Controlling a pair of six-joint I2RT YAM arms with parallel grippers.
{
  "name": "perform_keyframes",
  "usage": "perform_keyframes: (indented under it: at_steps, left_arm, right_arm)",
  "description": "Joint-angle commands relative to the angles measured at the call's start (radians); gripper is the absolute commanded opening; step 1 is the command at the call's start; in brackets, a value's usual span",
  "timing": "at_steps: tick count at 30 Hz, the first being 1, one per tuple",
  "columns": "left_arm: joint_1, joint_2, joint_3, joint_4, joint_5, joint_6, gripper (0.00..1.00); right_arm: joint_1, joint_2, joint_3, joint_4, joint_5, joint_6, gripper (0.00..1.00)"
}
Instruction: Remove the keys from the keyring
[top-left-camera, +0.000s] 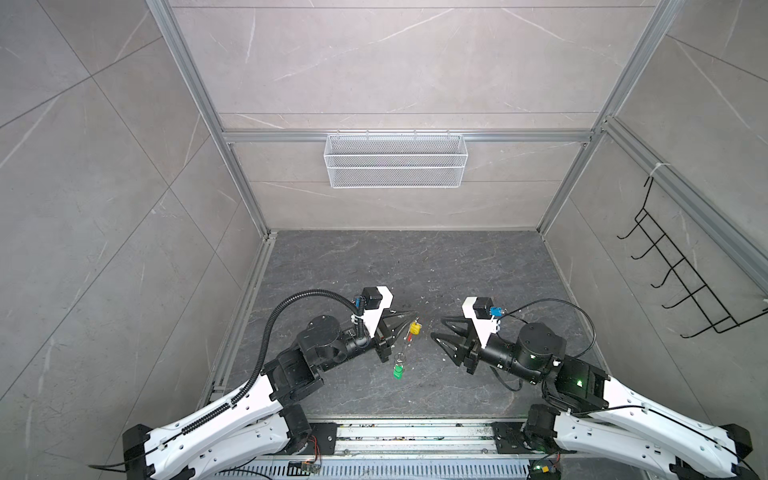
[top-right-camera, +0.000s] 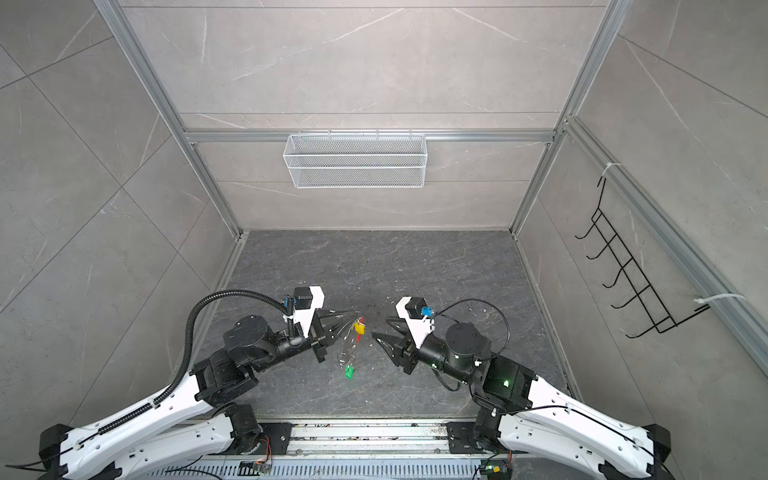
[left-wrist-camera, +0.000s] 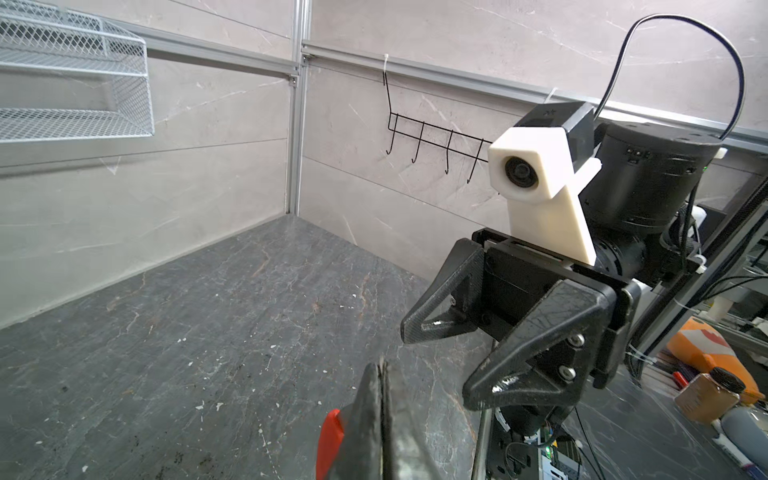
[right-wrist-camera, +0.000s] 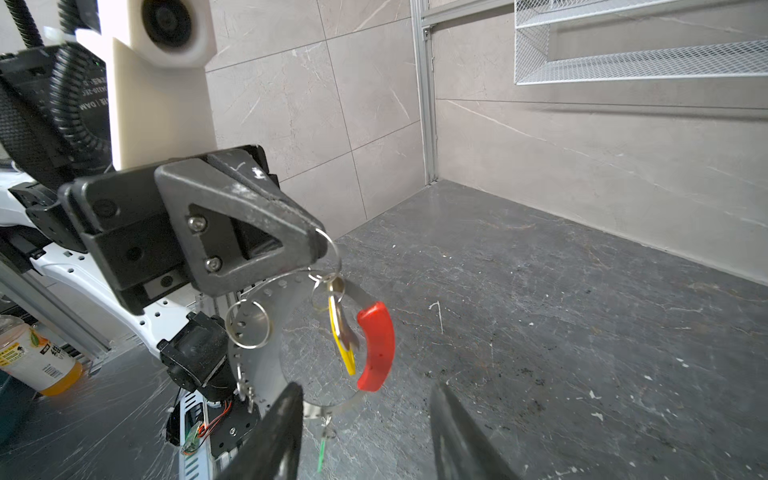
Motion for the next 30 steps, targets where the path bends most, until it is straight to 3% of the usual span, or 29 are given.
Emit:
perform_keyframes:
  at_steps: [1,7,12,30]
  left_arm:
    - [-0.036,0.011,0.026,0.085,-0.079,0.077,0.0]
    - [-0.163,0.049,0.038,0.094,-0.322,0.205,0.0]
    - [-0.209,0.072,0.031,0.137,-0.422,0.259,0.0]
    - [-0.227,0.083,0.004,0.194,-0.405,0.317,0.0]
  right_arm:
    - [-0.002,0.004,0.011,0.015,0.025,0.026,0.51]
    - [-0.002,0.005,0.004,0.016,0.077,0.022,0.51]
    - [-0.002,0.024,0.0,0.011,0.086,0.021,0.51]
    - [-0.003,0.006,-0.041,0.039,0.077,0.005,0.51]
